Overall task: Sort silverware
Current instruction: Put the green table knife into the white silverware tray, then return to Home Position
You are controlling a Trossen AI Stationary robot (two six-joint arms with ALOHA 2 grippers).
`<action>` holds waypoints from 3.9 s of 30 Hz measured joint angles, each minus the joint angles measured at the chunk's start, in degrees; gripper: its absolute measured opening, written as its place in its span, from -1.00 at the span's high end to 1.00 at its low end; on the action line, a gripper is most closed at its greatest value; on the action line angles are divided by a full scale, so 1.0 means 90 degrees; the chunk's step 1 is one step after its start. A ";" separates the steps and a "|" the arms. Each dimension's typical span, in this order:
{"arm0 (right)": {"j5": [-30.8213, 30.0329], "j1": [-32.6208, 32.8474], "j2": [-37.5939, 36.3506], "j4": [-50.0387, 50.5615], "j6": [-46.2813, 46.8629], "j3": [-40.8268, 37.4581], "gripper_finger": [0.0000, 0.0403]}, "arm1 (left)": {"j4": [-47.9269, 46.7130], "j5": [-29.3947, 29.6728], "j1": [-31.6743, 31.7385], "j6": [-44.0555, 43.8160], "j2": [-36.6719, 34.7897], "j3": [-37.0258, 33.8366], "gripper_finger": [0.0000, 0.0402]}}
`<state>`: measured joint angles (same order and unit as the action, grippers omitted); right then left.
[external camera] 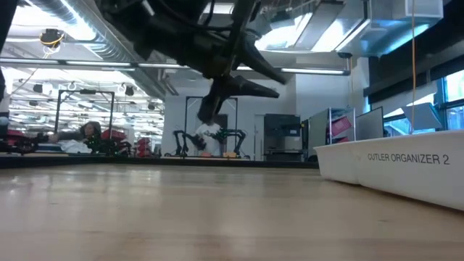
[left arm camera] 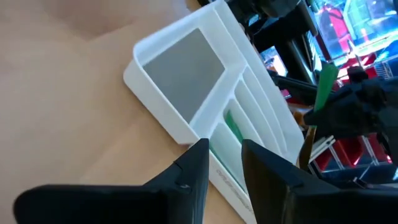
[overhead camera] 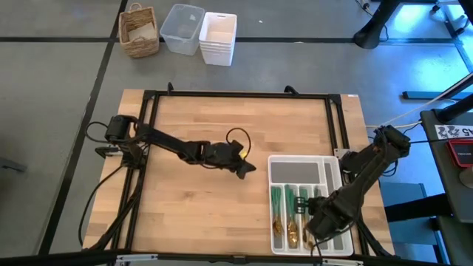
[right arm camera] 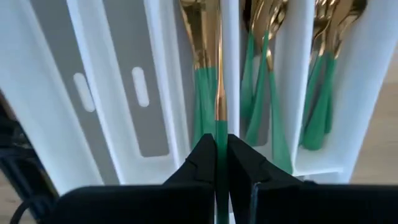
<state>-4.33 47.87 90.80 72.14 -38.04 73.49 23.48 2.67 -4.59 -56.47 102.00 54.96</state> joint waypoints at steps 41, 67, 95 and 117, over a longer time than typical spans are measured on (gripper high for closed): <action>-0.1297 -0.0169 0.0160 -0.1271 0.0583 -0.1457 0.75 | -0.0041 0.0609 -0.0786 0.0745 -0.0226 -0.0011 0.56; -0.1082 -0.2443 -0.0930 -0.2875 0.6002 -0.1927 0.75 | -0.4568 0.1175 -0.0534 0.3989 -0.5860 -0.0032 0.56; -0.1101 -0.1709 -0.0852 -0.3503 0.7232 -0.2516 0.75 | -0.5564 0.1611 -0.0660 0.4109 -0.6532 -0.0044 0.56; -0.1503 -0.2030 -0.0391 -0.3388 0.7532 -0.2514 0.75 | -0.5771 0.1611 -0.0660 0.4085 -0.6673 -0.0044 0.56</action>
<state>-17.85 29.61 87.28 41.64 29.74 50.87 -28.45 17.17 -10.52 -19.70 41.94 54.57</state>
